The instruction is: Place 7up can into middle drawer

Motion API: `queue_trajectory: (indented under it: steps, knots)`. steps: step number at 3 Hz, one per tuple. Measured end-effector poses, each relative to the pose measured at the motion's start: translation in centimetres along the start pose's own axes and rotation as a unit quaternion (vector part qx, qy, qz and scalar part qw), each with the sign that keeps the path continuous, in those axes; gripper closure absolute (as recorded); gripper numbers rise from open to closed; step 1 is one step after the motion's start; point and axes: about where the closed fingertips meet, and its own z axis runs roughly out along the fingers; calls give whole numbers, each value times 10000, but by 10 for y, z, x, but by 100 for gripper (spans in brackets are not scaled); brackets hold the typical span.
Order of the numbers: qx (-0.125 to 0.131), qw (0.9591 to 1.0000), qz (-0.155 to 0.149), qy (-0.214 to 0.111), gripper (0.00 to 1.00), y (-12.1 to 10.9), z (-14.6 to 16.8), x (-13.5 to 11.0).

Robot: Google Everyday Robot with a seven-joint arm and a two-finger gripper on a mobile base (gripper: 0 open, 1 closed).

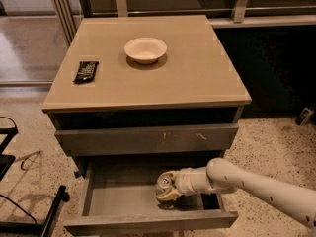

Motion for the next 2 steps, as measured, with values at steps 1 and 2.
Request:
queue_trajectory:
  steps: [1,2]
  knots:
    - [-14,9998,-175,108,100,-12,3,-8]
    - [-58,9999,-85,130,100,-14,8,-3]
